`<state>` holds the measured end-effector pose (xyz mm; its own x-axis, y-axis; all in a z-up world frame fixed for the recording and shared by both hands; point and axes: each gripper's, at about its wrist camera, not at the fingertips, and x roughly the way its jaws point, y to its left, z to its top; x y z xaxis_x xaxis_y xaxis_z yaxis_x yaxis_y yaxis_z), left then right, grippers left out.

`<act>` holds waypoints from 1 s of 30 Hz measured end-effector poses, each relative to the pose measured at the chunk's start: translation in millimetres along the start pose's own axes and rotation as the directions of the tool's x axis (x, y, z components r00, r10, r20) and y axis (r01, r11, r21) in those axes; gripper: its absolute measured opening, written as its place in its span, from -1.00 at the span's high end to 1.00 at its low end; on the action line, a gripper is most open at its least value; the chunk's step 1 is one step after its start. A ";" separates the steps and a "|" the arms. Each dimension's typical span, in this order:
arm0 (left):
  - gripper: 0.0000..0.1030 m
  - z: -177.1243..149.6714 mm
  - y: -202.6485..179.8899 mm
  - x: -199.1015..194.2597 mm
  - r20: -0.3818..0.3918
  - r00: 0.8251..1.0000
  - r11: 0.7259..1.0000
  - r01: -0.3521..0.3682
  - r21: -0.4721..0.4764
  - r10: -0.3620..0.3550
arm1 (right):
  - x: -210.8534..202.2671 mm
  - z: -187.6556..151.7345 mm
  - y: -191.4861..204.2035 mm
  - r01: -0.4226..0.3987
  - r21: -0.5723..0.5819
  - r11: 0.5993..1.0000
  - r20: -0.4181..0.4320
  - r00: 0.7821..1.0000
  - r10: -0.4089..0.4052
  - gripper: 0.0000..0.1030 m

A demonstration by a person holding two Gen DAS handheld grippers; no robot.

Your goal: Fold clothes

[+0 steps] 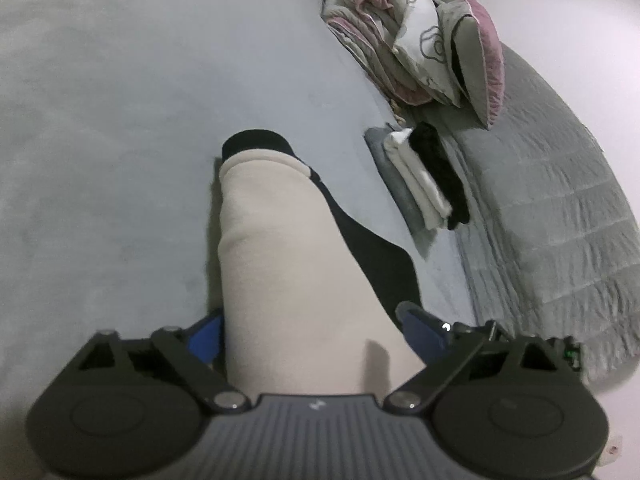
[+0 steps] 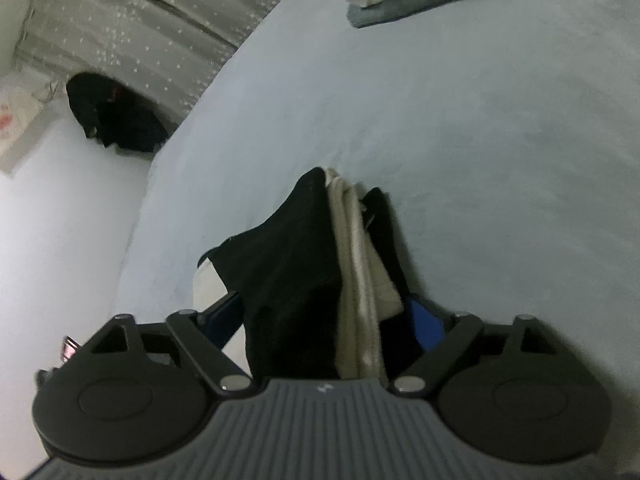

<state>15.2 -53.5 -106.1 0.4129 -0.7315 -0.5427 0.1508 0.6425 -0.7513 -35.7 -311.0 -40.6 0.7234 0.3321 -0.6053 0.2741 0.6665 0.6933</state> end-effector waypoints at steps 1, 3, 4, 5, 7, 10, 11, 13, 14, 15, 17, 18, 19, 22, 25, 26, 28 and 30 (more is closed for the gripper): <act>-0.41 -0.8 -1.8 0.8 0.012 1.000 1.000 -0.022 0.011 0.022 | 1.1 -0.8 2.4 0.010 -0.011 1.000 0.002 1.000 -0.010 -0.50; -0.15 -2.0 -5.8 1.5 0.034 0.997 0.997 -0.064 0.038 0.063 | 3.3 -2.5 7.2 0.029 -0.033 0.999 0.007 1.000 -0.029 -0.34; -0.12 -2.6 -9.3 1.5 0.044 0.996 0.996 -0.074 0.055 0.072 | 4.3 -3.4 9.6 0.039 -0.044 0.998 0.010 0.999 -0.039 -0.25; -0.08 -2.9 -12.7 0.8 0.054 0.995 0.994 -0.083 0.070 0.079 | 5.4 -4.2 12.0 0.049 -0.055 0.997 0.012 0.999 -0.048 -0.19; -0.05 -2.1 -18.5 -0.4 0.070 0.994 0.992 -0.089 0.090 0.083 | 5.2 -3.2 15.7 0.051 -0.055 0.997 0.020 0.999 -0.050 -0.14; -0.03 1.2 -25.9 -2.5 0.087 0.993 0.990 -0.085 0.113 0.076 | 1.8 -1.7 16.4 0.043 -0.053 0.998 0.031 0.999 -0.041 -0.11; -0.03 1.9 -27.4 -3.7 0.090 0.993 0.990 -0.082 0.118 0.072 | 0.0 -0.9 16.3 0.037 -0.051 0.998 0.036 0.999 -0.035 -0.11; -0.03 4.1 -30.5 -5.6 0.096 0.993 0.989 -0.074 0.126 0.062 | -3.5 0.9 16.2 0.026 -0.047 0.999 0.047 0.999 -0.023 -0.10; -0.03 5.6 -32.3 -6.1 0.098 0.994 0.989 -0.068 0.129 0.056 | -5.3 1.7 16.1 0.020 -0.046 0.999 0.052 0.998 -0.018 -0.10; -0.03 7.2 -34.1 -6.5 0.101 0.994 0.989 -0.062 0.131 0.049 | -7.0 2.6 16.1 0.014 -0.044 0.999 0.058 0.998 -0.012 -0.10; -0.03 9.5 -37.4 -7.0 0.105 0.994 0.989 -0.051 0.135 0.037 | -10.7 4.7 16.8 0.003 -0.042 0.999 0.072 0.997 0.000 -0.10; -0.03 10.5 -38.3 -6.1 0.106 0.994 0.989 -0.048 0.137 0.033 | -12.7 6.0 17.9 -0.003 -0.042 0.999 0.081 0.997 0.006 -0.10; -0.03 11.4 -38.4 -4.1 0.106 0.994 0.989 -0.047 0.137 0.033 | -13.9 7.5 17.9 -0.007 -0.040 0.999 0.088 0.996 0.011 -0.10; -0.04 11.8 -35.8 3.5 0.100 0.994 0.990 -0.060 0.131 0.047 | -8.7 12.3 18.2 -0.006 -0.028 1.000 0.090 0.996 0.008 -0.10; -0.12 9.3 -28.9 12.1 0.087 0.993 0.988 -0.091 0.122 0.080 | 2.9 12.9 12.7 0.014 0.003 1.000 0.062 0.998 -0.014 -0.13; -0.17 8.2 -26.3 14.5 0.083 0.992 0.988 -0.101 0.119 0.092 | 6.6 12.9 10.1 0.021 0.015 1.000 0.050 0.999 -0.022 -0.16; -0.23 6.2 -24.0 18.1 0.084 0.991 0.987 -0.111 0.120 0.102 | 10.5 13.9 8.1 0.029 0.039 0.999 0.037 0.999 -0.030 -0.20; -0.36 6.1 -23.8 20.8 0.081 0.992 0.987 -0.108 0.116 0.099 | 9.9 13.4 3.9 0.027 0.061 0.998 0.032 0.999 -0.029 -0.29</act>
